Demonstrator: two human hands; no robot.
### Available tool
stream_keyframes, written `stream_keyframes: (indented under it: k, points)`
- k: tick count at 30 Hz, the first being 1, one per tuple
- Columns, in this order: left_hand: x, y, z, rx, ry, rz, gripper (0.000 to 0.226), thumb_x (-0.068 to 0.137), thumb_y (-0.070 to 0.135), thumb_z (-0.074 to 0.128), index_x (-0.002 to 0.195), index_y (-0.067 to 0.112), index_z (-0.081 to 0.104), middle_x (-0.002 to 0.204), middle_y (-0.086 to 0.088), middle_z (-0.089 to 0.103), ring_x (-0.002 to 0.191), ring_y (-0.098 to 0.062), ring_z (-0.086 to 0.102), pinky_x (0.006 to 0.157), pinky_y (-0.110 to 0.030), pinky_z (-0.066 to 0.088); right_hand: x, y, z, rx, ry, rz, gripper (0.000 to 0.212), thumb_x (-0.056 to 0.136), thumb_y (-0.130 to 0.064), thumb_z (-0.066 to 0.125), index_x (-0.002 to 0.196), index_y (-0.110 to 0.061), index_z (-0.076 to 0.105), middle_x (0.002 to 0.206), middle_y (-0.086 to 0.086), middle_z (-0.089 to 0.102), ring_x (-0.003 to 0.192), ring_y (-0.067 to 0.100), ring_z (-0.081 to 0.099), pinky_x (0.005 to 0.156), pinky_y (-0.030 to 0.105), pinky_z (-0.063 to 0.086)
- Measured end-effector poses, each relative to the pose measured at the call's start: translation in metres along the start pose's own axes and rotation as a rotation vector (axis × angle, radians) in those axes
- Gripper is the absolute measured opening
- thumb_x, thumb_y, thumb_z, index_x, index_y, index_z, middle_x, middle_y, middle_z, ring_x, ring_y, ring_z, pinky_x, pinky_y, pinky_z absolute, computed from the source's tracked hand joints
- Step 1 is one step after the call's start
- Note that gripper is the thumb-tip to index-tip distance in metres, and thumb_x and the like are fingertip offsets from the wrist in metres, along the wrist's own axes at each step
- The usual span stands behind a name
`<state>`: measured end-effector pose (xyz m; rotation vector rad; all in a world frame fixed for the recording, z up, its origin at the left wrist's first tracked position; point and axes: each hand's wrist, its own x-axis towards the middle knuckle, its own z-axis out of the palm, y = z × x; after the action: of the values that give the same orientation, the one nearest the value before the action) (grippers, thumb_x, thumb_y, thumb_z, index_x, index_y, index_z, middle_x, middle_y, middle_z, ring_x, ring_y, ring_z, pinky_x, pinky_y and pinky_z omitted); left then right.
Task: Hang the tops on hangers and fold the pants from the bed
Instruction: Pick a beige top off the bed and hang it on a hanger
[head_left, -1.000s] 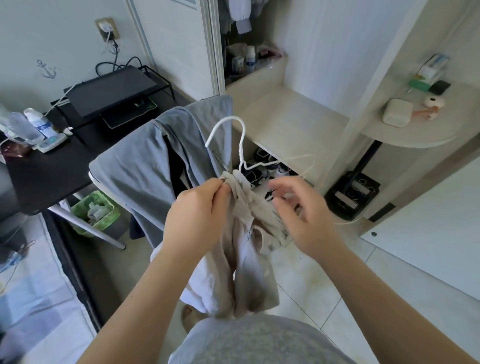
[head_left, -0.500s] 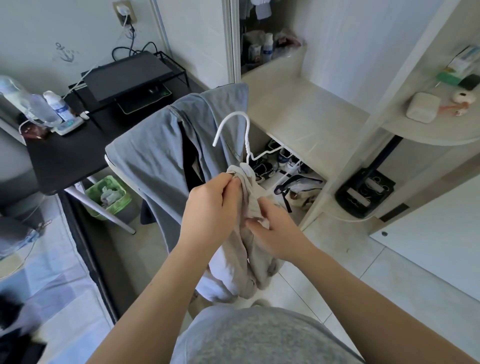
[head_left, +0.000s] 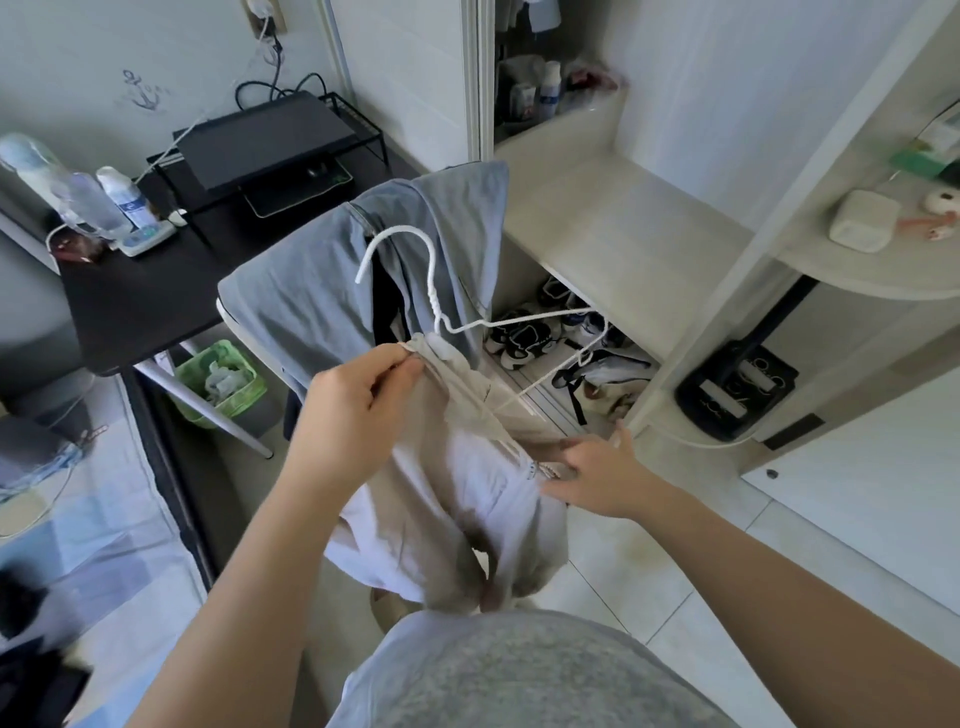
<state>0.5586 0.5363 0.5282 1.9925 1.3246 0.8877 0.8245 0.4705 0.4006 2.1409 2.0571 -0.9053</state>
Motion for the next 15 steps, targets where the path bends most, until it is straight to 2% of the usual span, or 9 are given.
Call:
stream_keyframes:
  k: [2, 4, 6, 8, 9, 10, 12, 13, 15]
  points:
    - [0.000, -0.007, -0.013, 0.021, -0.066, -0.006, 0.026, 0.101, 0.025, 0.058, 0.078, 0.015, 0.063, 0.057, -0.009, 0.045, 0.048, -0.007, 0.033, 0.047, -0.019, 0.026, 0.002, 0.013, -0.002, -0.164, -0.024, 0.045, 0.048, 0.088, -0.062, 0.043, 0.106, -0.025, 0.068, 0.121, -0.006, 0.063, 0.140, 0.012, 0.037, 0.114, 0.064, -0.013]
    - [-0.001, -0.012, -0.025, 0.032, -0.141, -0.016, 0.026, 0.101, 0.028, 0.057, 0.079, 0.016, 0.065, 0.058, -0.010, 0.045, 0.049, -0.007, 0.033, 0.047, -0.021, 0.027, 0.003, 0.024, -0.008, -0.209, -0.006, 0.083, 0.037, 0.088, -0.053, 0.047, 0.111, -0.030, 0.064, 0.128, -0.006, 0.059, 0.142, 0.013, 0.034, 0.114, 0.067, -0.007]
    - [-0.003, -0.016, -0.032, 0.029, -0.204, -0.036, 0.025, 0.101, 0.030, 0.057, 0.081, 0.020, 0.067, 0.059, -0.009, 0.048, 0.049, -0.007, 0.036, 0.048, -0.022, 0.029, 0.003, 0.029, -0.016, -0.118, 0.116, 0.105, 0.010, 0.087, -0.039, 0.052, 0.092, -0.032, 0.059, 0.113, -0.007, 0.061, 0.127, 0.016, 0.047, 0.115, 0.065, 0.003]
    - [-0.004, -0.020, -0.034, 0.023, -0.246, -0.071, 0.022, 0.100, 0.031, 0.058, 0.084, 0.023, 0.071, 0.062, -0.012, 0.053, 0.050, -0.009, 0.039, 0.051, -0.024, 0.032, 0.002, 0.031, -0.023, -0.047, 0.270, 0.098, 0.008, 0.086, -0.027, 0.054, 0.078, -0.027, 0.052, 0.096, -0.006, 0.057, 0.107, 0.019, 0.054, 0.109, 0.053, 0.023]
    - [-0.005, -0.021, -0.033, 0.030, -0.266, -0.084, 0.022, 0.100, 0.030, 0.058, 0.084, 0.023, 0.072, 0.064, -0.015, 0.054, 0.051, -0.010, 0.039, 0.052, -0.026, 0.033, 0.002, 0.033, -0.026, -0.015, 0.335, 0.077, 0.007, 0.085, -0.022, 0.055, 0.078, -0.022, 0.053, 0.092, -0.005, 0.056, 0.100, 0.021, 0.055, 0.097, 0.043, 0.032]
    - [-0.005, -0.022, -0.033, 0.045, -0.291, -0.095, 0.022, 0.100, 0.030, 0.058, 0.084, 0.022, 0.072, 0.063, -0.015, 0.054, 0.051, -0.010, 0.039, 0.053, -0.026, 0.033, 0.001, 0.032, -0.030, 0.033, 0.386, 0.044, 0.007, 0.083, -0.018, 0.057, 0.078, -0.018, 0.052, 0.088, -0.005, 0.054, 0.093, 0.023, 0.055, 0.083, 0.035, 0.034]
    - [-0.005, -0.024, -0.030, 0.093, -0.342, -0.115, 0.025, 0.100, 0.031, 0.058, 0.083, 0.019, 0.071, 0.061, -0.013, 0.052, 0.048, -0.005, 0.037, 0.050, -0.020, 0.033, -0.002, 0.025, -0.040, 0.158, 0.420, -0.008, 0.015, 0.080, -0.010, 0.059, 0.075, -0.016, 0.046, 0.086, -0.005, 0.052, 0.085, 0.025, 0.053, 0.068, 0.032, 0.033]
    - [-0.005, -0.024, -0.029, 0.113, -0.369, -0.127, 0.027, 0.101, 0.032, 0.057, 0.084, 0.016, 0.071, 0.062, -0.013, 0.054, 0.047, -0.004, 0.037, 0.049, -0.017, 0.033, -0.004, 0.021, -0.045, 0.222, 0.426, -0.031, 0.016, 0.080, -0.008, 0.060, 0.074, -0.014, 0.046, 0.096, -0.001, 0.058, 0.092, 0.026, 0.056, 0.070, 0.033, 0.037]
    - [-0.005, -0.020, -0.024, 0.123, -0.427, -0.134, 0.029, 0.101, 0.034, 0.055, 0.086, 0.017, 0.072, 0.064, -0.013, 0.058, 0.047, -0.006, 0.039, 0.050, -0.018, 0.035, -0.008, 0.010, -0.057, 0.283, 0.440, -0.093, 0.016, 0.080, -0.005, 0.062, 0.074, -0.009, 0.049, 0.132, 0.005, 0.060, 0.122, 0.021, 0.054, 0.085, 0.029, 0.040]
